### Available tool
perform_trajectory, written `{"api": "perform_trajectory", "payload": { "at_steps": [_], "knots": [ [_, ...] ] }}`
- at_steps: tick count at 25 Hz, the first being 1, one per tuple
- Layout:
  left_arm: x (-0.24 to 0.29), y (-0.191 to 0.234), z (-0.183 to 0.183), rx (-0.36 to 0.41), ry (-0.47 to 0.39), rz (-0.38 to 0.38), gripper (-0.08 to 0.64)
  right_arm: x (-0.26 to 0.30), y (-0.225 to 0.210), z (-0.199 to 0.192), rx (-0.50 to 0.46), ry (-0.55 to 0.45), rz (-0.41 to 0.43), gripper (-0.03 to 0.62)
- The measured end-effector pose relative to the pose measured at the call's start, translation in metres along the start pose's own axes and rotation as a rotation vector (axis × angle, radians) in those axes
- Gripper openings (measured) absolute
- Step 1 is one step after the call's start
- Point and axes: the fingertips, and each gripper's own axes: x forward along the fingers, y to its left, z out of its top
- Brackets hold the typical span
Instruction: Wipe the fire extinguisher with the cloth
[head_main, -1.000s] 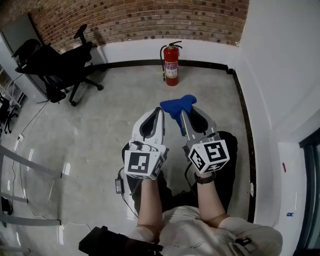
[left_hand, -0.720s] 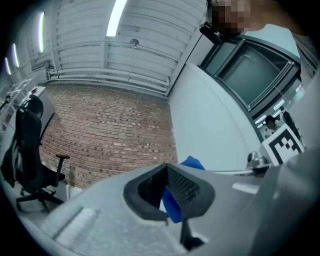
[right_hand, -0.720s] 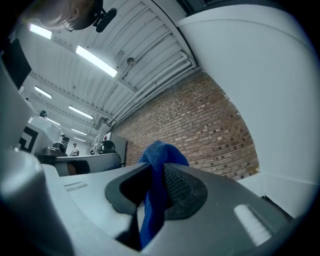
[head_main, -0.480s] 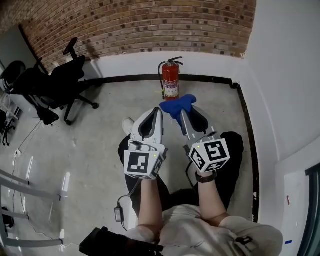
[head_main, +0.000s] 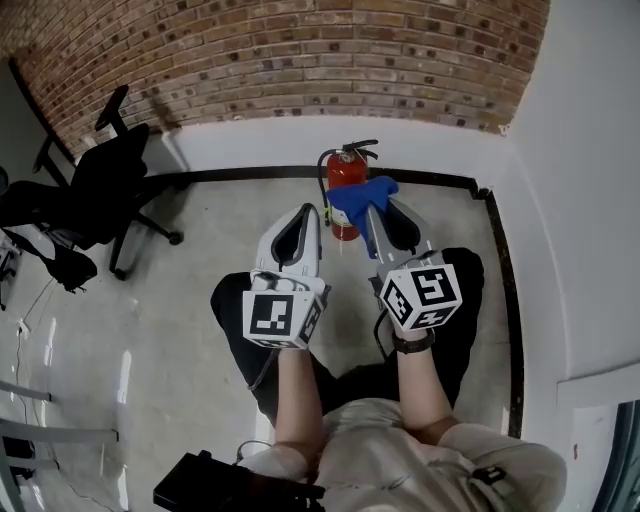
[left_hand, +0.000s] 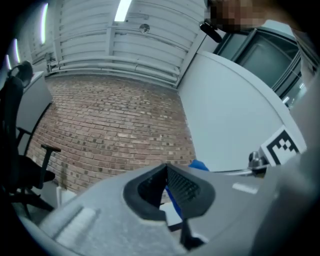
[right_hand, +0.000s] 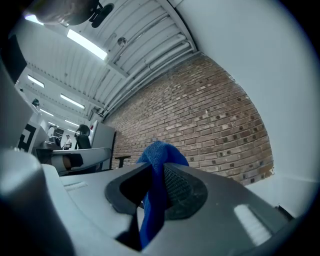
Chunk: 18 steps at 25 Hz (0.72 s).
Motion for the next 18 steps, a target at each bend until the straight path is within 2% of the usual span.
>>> {"api": "perform_trajectory", "payload": {
  "at_steps": [3,7,13,18],
  "knots": [
    [0.039,0.029,-0.017,0.014,-0.017,-0.006,0.000,0.045,-0.028,-0.009,-0.009,0.008,-0.025,0.072],
    [0.086,0.064,-0.041,0.025,0.007,-0.011,0.000,0.105,-0.061,-0.030,-0.029,0.046,-0.073,0.072],
    [0.140,0.112,-0.082,0.020,0.017,-0.031,0.000,0.182,-0.099,-0.107,-0.082,0.215,-0.149,0.073],
    [0.178,0.139,-0.137,0.035,0.100,-0.044,0.000,0.226,-0.119,-0.170,-0.081,0.320,-0.159,0.072]
  ]
}}
